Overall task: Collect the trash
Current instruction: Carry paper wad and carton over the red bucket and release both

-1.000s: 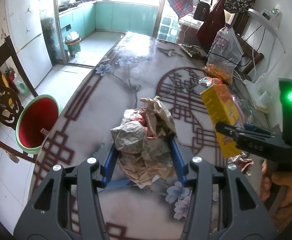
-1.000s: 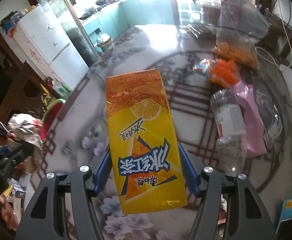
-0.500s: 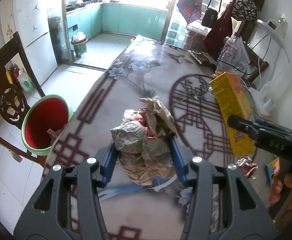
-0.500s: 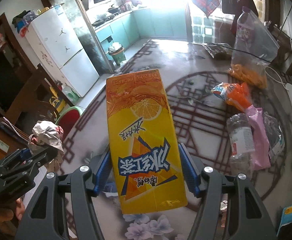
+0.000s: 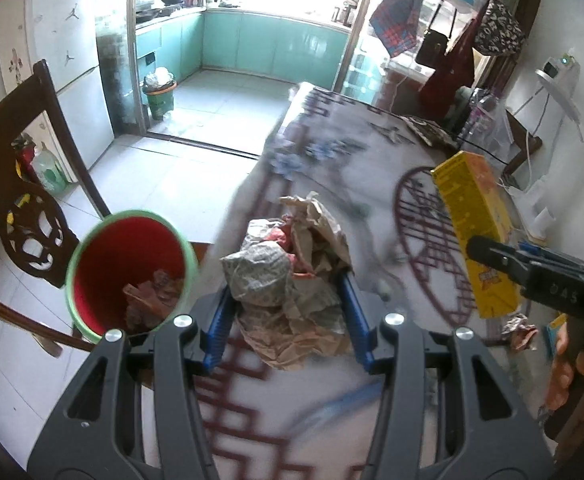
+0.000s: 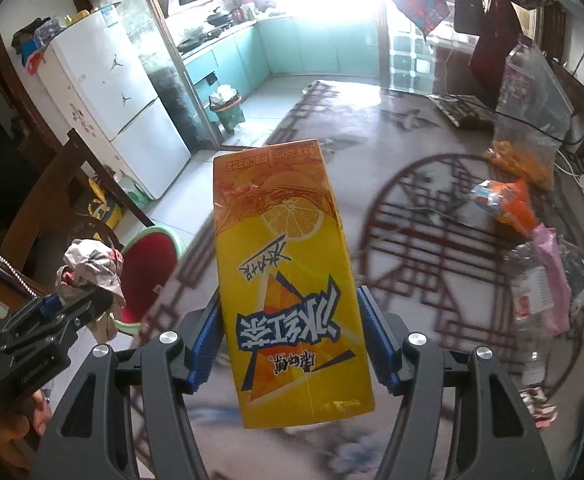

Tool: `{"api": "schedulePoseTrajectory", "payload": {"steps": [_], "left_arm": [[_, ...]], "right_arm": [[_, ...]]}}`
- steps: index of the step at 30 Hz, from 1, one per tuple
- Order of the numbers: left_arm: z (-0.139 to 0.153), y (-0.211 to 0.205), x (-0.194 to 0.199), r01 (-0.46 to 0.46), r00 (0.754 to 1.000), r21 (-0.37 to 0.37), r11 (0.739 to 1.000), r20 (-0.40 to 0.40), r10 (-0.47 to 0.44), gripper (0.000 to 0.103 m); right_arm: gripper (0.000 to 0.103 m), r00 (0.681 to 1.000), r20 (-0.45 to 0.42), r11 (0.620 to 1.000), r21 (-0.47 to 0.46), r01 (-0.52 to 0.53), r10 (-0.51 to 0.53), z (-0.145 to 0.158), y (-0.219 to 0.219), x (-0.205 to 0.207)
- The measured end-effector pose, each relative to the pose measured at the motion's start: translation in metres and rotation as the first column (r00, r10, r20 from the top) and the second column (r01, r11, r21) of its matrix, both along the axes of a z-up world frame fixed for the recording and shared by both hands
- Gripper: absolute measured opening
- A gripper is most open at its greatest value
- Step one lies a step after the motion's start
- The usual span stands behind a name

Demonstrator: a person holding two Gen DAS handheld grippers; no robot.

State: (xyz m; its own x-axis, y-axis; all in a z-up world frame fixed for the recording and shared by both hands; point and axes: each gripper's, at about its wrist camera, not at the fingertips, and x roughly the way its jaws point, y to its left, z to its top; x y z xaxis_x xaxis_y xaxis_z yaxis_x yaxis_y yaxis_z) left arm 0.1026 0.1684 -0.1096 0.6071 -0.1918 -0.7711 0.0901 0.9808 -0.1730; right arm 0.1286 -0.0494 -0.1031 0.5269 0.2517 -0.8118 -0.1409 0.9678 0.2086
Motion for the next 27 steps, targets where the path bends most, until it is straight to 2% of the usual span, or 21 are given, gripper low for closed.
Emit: {"api": "schedulePoseTrajectory", "payload": {"steps": [11,22,27], "left_arm": [[-0.007,0.085,0.026,0.009,1.0,-0.002,1.0,-0.01,-0.009,0.048],[-0.023,0.129,0.042,-0.015,0.999,0.002,1.0,-0.044,0.015,0.049],[-0.04,0.149,0.046,-0.05,0.995,0.012,0.999,-0.089,0.051,0.049]], "right_arm": [[0.061,1.0,0.002,1.0,-0.023,0.015,-0.015,0.002,0.084,0.01],[0.061,0.999,-0.011,0.998,-0.04,-0.048,0.047,-0.004,0.14,0.025],[0.061,0.993,-0.061,0.995,0.001,-0.097,0.097,-0.02,0.164,0.038]]}}
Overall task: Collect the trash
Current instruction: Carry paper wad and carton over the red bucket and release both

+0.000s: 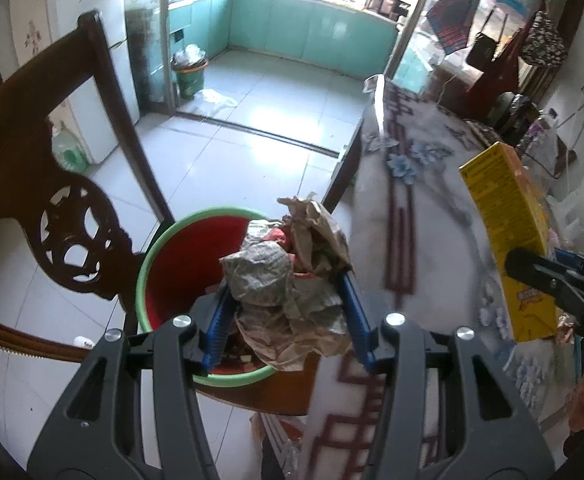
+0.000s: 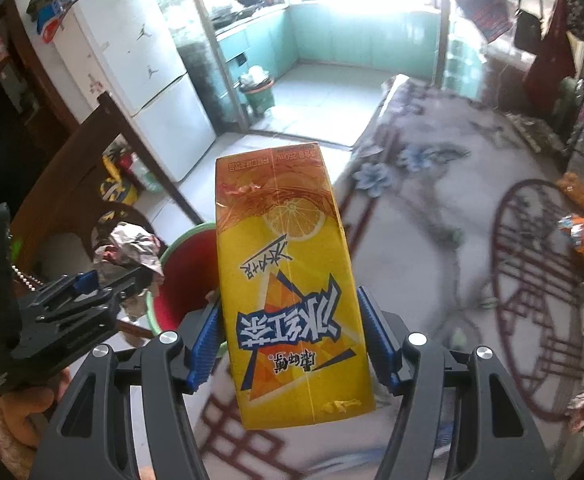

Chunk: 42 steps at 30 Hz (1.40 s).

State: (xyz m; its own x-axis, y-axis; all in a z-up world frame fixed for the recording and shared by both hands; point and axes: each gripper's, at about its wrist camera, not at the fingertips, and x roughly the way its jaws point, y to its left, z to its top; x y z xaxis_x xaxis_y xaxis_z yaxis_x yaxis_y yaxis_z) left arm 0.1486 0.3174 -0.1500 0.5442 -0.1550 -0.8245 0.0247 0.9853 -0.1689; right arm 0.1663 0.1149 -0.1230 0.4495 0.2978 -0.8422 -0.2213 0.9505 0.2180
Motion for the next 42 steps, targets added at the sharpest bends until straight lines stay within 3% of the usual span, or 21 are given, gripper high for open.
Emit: {"api": "schedulePoseTrajectory", "payload": {"steps": [15,26,28,29,42], "left_arm": [[-0.02,0.038,0.019,-0.065,0.997,0.006,0.998,-0.051,0.065,0.049],[-0.025,0.059,0.035,-0.114,0.992,0.0,0.993,-0.06,0.114,0.048],[-0.026,0.062,0.037,-0.127,0.99,-0.001,0.992,-0.065,0.127,0.051],[-0.026,0.065,0.038,-0.137,0.988,-0.001,0.991,-0.065,0.137,0.052],[-0.021,0.065,0.036,-0.153,0.987,-0.013,0.988,-0.053,0.152,0.06]], "right_arm": [[0.057,0.986,-0.111,0.992,0.021,-0.123,0.125,-0.038,0.069,0.035],[0.057,0.975,-0.115,0.982,0.048,-0.184,0.188,-0.044,0.097,0.054],[0.066,0.976,-0.118,0.982,0.074,-0.172,0.18,-0.044,0.098,0.058],[0.085,0.977,-0.123,0.983,0.082,-0.163,0.172,-0.045,0.096,0.059],[0.085,0.994,-0.074,0.992,0.095,-0.079,0.086,-0.021,0.053,0.042]]}}
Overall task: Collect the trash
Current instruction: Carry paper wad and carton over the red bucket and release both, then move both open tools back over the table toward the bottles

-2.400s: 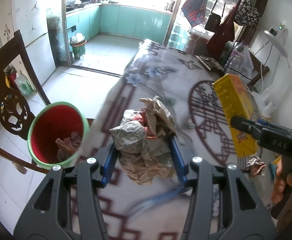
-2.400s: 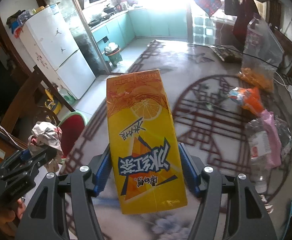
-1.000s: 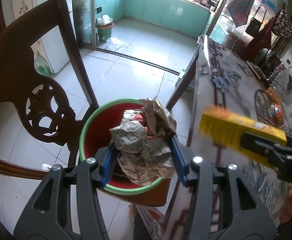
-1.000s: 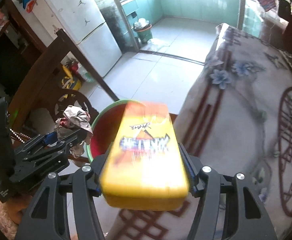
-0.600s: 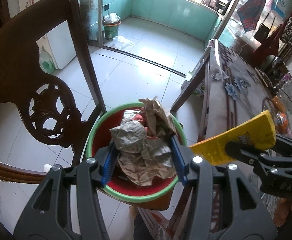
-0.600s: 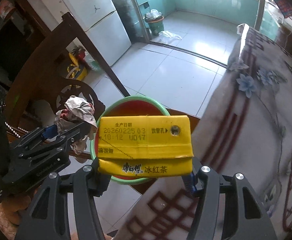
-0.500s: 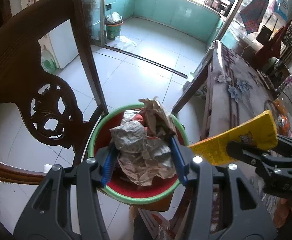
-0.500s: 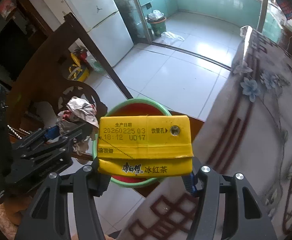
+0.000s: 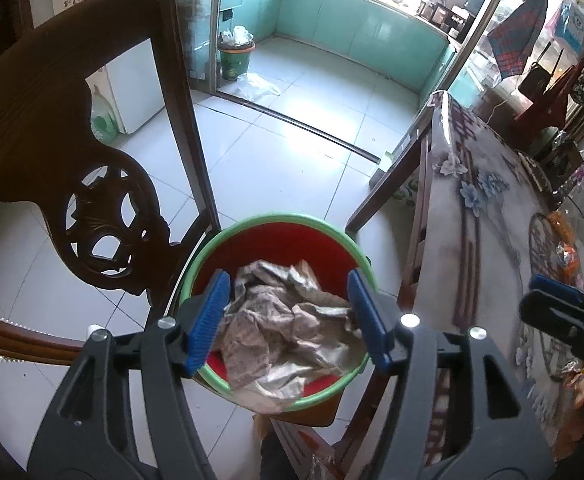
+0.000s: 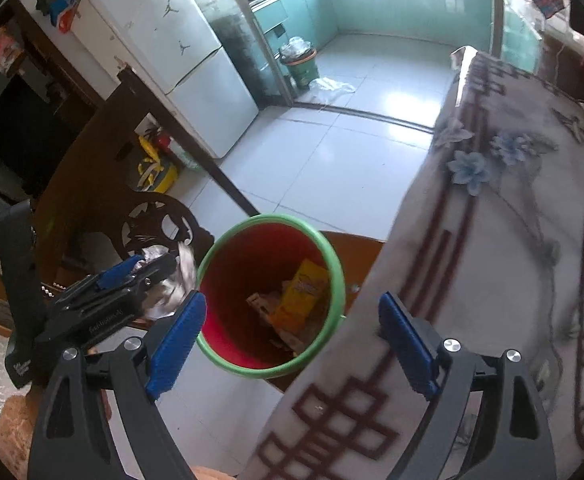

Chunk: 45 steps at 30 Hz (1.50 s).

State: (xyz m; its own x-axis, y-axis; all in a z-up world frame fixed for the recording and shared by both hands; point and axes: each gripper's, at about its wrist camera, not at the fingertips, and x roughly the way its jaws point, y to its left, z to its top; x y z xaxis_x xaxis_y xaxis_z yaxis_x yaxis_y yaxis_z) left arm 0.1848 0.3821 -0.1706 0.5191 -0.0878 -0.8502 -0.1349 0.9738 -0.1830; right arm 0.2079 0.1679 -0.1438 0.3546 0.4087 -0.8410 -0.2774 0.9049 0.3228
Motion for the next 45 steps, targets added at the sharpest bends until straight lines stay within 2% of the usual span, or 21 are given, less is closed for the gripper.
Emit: {"api": "schedulePoseTrajectory", "payload": {"steps": [6,10,17,25,29,34,37,40,42,45], "left_arm": [[0.007,-0.004,-0.007,0.004,1.0,0.016,1.0,0.02,-0.004,0.06],[0.005,-0.005,-0.006,-0.003,1.0,0.054,0.999,0.03,0.002,0.075],[0.011,-0.012,-0.008,0.003,0.999,0.068,0.998,0.047,-0.006,0.078],[0.018,-0.053,-0.015,0.092,0.994,0.042,0.995,0.055,-0.094,0.078],[0.024,-0.089,-0.02,0.143,0.988,0.022,0.989,0.061,-0.144,0.078],[0.032,-0.145,-0.03,0.218,0.973,0.039,0.975,0.071,-0.221,0.078],[0.036,-0.182,-0.038,0.232,0.968,0.047,0.972,0.081,-0.236,0.078],[0.036,-0.217,-0.046,0.22,0.972,0.036,0.975,0.077,-0.222,0.078],[0.034,-0.249,-0.055,0.23,0.971,0.004,0.973,0.06,-0.23,0.078],[0.032,-0.301,-0.072,0.258,0.964,0.01,0.966,0.056,-0.258,0.078]], "right_arm": [[0.085,0.998,0.034,0.999,0.0,0.049,-0.049,0.011,-0.022,-0.012],[0.085,0.997,0.04,0.997,0.005,0.072,-0.072,0.014,-0.032,-0.019],[0.085,0.99,0.059,0.992,-0.006,0.125,-0.125,0.02,-0.051,-0.032],[0.085,0.974,0.079,0.976,-0.027,0.217,-0.214,0.026,-0.099,-0.049],[0.085,0.959,0.074,0.96,-0.038,0.278,-0.275,0.025,-0.137,-0.063],[0.085,0.935,0.081,0.936,-0.045,0.349,-0.345,0.025,-0.199,-0.088],[0.084,0.923,0.086,0.924,-0.042,0.379,-0.375,0.023,-0.245,-0.103],[0.084,0.924,0.075,0.924,-0.05,0.378,-0.374,0.018,-0.289,-0.115],[0.084,0.926,0.07,0.926,-0.053,0.374,-0.37,0.015,-0.318,-0.124],[0.084,0.928,0.065,0.926,-0.066,0.372,-0.368,0.009,-0.36,-0.135]]}}
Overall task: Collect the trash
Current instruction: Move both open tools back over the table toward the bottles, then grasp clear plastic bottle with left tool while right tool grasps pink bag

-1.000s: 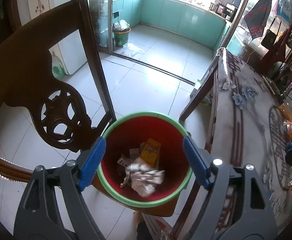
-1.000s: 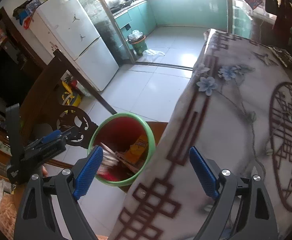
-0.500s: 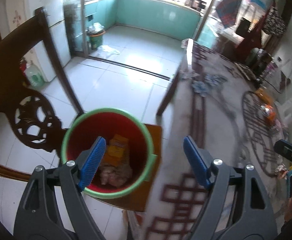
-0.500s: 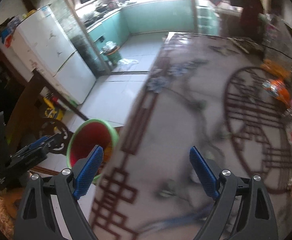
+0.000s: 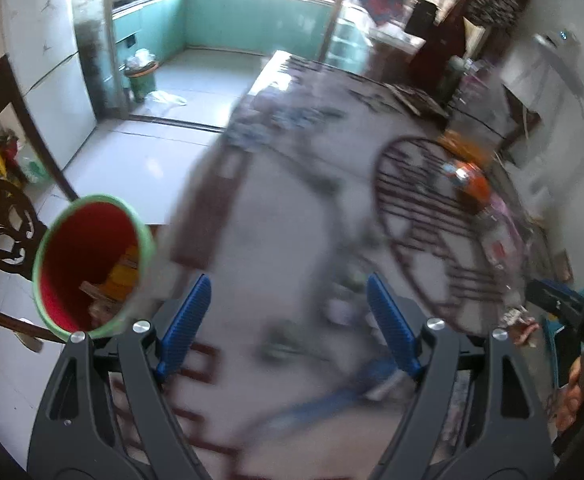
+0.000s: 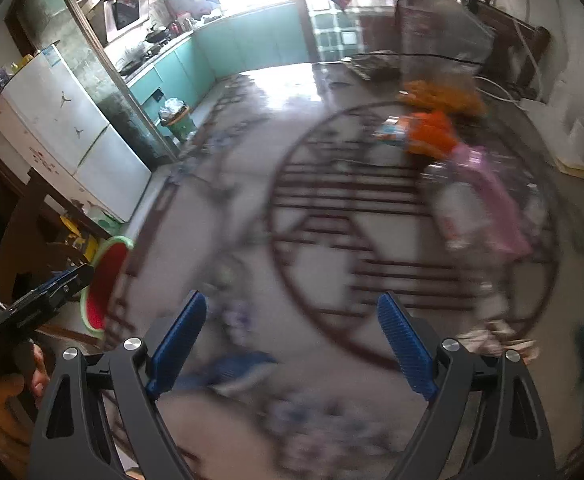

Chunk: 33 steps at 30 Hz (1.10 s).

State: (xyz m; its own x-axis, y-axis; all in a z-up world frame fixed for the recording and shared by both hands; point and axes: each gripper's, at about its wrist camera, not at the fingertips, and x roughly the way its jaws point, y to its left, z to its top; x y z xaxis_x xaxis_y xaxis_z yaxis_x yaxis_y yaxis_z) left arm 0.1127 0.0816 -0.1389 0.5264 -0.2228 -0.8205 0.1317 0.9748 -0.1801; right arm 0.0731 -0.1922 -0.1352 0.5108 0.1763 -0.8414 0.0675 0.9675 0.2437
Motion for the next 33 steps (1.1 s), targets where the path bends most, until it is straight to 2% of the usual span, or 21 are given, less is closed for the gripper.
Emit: {"api": "schedulePoseTrajectory", "payload": {"steps": [5,8,12,17,24,25,26,27,29,30,33], "left_arm": [[-0.002,-0.061,-0.026,0.028,1.0,0.007,1.0,-0.003,-0.028,0.078],[0.002,-0.082,-0.039,0.034,0.999,0.026,0.999,0.0,-0.034,0.078],[0.009,-0.1,-0.047,0.026,1.0,0.045,0.999,0.006,-0.026,0.078],[0.012,-0.116,-0.048,0.009,1.0,0.062,0.998,0.003,-0.009,0.078],[0.01,-0.142,-0.04,0.021,1.0,0.09,0.996,-0.02,-0.02,0.078],[0.009,-0.147,-0.038,0.027,0.999,0.086,0.996,-0.026,-0.025,0.078],[0.008,-0.151,-0.035,0.032,0.999,0.08,0.996,-0.031,-0.029,0.078],[0.007,-0.156,-0.031,0.038,0.999,0.074,0.997,-0.037,-0.035,0.078],[0.004,-0.17,-0.024,0.061,0.997,0.061,0.996,-0.05,-0.058,0.078],[0.003,-0.177,-0.02,0.074,0.996,0.057,0.996,-0.055,-0.071,0.078],[-0.002,-0.207,-0.007,0.132,0.989,0.034,0.991,-0.071,-0.129,0.078]], "right_arm": [[0.084,1.0,-0.012,1.0,-0.015,0.003,-0.003,-0.009,-0.067,-0.01],[0.076,1.0,-0.003,0.999,-0.036,-0.016,0.016,-0.007,-0.095,0.002],[0.056,1.0,-0.01,0.999,-0.053,0.002,-0.002,-0.016,-0.134,0.038],[0.055,0.997,-0.065,0.997,-0.063,0.033,-0.038,-0.041,-0.168,0.08],[0.053,0.983,-0.185,0.99,-0.136,-0.043,0.017,-0.087,-0.176,0.117],[0.051,0.981,-0.193,0.99,-0.129,-0.05,0.025,-0.092,-0.176,0.12],[0.04,0.978,-0.205,0.991,-0.12,-0.059,0.034,-0.097,-0.177,0.122],[0.024,0.976,-0.215,0.991,-0.115,-0.063,0.037,-0.101,-0.177,0.123],[0.02,0.978,-0.205,0.994,-0.096,-0.057,0.036,-0.1,-0.179,0.122],[0.017,0.983,-0.182,0.996,-0.068,-0.049,0.035,-0.093,-0.182,0.117],[0.016,0.996,-0.086,1.0,-0.015,-0.008,0.007,-0.066,-0.195,0.101]]}}
